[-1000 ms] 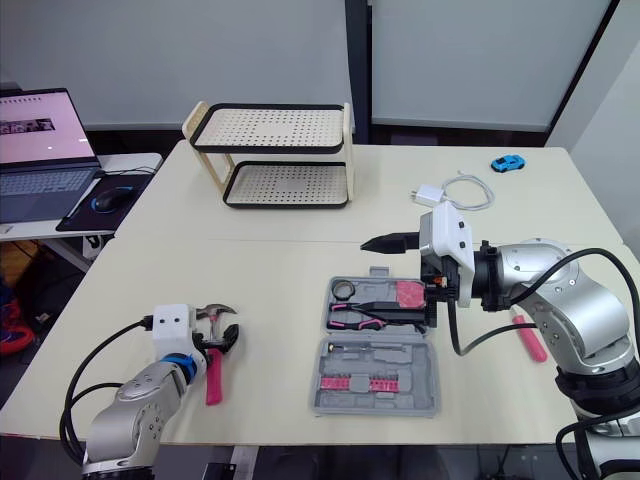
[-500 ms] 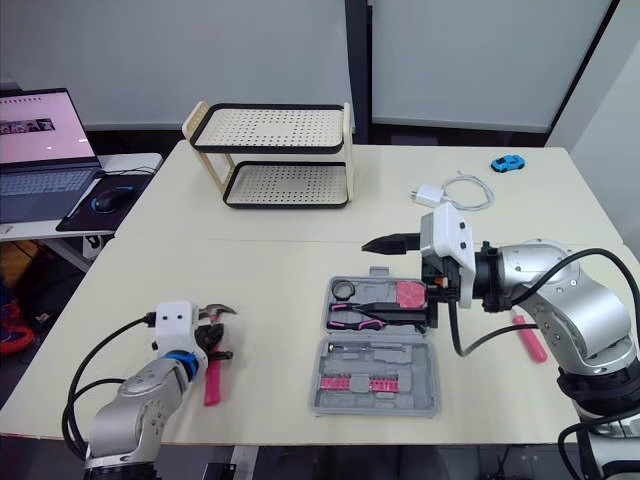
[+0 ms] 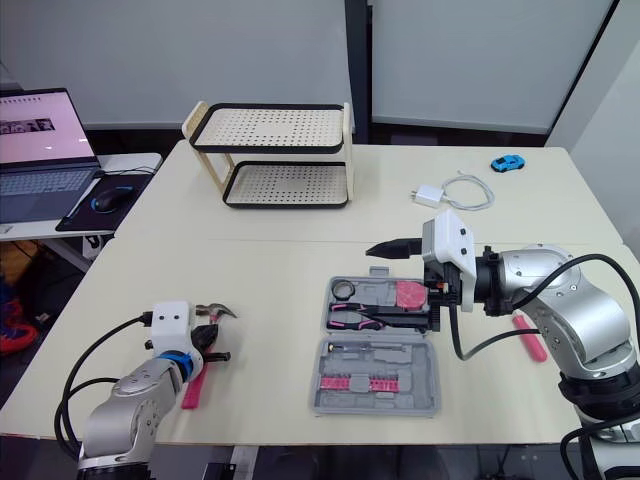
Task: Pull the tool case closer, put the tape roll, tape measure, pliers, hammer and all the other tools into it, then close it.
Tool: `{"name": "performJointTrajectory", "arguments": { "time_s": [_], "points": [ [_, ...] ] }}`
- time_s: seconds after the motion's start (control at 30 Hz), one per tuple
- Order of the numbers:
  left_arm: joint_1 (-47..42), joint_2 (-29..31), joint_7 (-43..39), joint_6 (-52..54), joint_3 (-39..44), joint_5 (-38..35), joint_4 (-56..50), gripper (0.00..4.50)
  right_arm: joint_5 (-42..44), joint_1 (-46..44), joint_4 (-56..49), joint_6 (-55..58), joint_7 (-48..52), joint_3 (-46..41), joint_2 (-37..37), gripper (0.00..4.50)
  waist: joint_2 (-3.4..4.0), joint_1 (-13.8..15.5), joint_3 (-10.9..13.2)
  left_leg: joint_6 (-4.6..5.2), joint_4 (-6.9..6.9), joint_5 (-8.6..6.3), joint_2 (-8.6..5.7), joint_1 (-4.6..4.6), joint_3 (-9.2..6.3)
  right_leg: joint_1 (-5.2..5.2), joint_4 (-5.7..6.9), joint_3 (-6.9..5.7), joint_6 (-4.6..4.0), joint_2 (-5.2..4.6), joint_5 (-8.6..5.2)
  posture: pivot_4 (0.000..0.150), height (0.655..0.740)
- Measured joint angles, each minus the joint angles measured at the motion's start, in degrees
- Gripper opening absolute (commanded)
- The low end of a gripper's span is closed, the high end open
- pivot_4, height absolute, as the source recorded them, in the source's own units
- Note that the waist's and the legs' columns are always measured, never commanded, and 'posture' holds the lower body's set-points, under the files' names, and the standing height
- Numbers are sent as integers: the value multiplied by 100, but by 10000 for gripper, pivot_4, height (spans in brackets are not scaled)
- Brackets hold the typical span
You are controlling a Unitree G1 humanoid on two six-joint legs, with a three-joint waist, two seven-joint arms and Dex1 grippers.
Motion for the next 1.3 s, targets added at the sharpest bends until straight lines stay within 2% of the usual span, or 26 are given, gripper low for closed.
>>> {"name": "performJointTrajectory", "arguments": {
  "time_s": [0.23, 0.67, 0.97, 1.13, 1.3],
  "points": [
    [5, 320, -442, 18, -8, -58, -236, 631, -1, 95, 0, -2, 76, -1, -48, 45000, -1, 2, 1, 0, 0, 0, 0, -4, -4, -1, -1, -4, 0, 0, 0, 1500, 7400],
    [-228, 1811, -2359, 279, -457, -536, -935, 631, -18, 268, -18, -23, 74, -14, -190, 45000, 4, -14, 8, 0, -2, 0, 1, -9, -4, -4, -5, -4, 0, 0, 0, 1500, 7400],
    [-514, 2858, -3745, 76, -1062, -556, -1408, 631, -104, 448, -116, -120, 55, -29, -309, 45000, 7, -22, 13, 1, -4, 0, 1, -12, -3, -5, -10, -3, 0, 0, 0, 1500, 7400],
    [-753, 2922, -4195, 72, -1302, -747, -1691, 631, -196, 660, -188, -170, 85, -77, -448, 45000, 8, -11, 16, 1, -3, -1, 1, -16, -5, -4, -12, -7, 0, 0, 0, 1500, 7400],
    [-1644, 3097, -4640, 605, -1843, -1095, -2136, 631, -230, 815, -238, -203, 107, -228, -606, 45000, 2, -13, 27, 1, 0, 0, 0, -19, -4, -1, -10, -11, 0, 1, 0, 1500, 7400]
  ]
}}
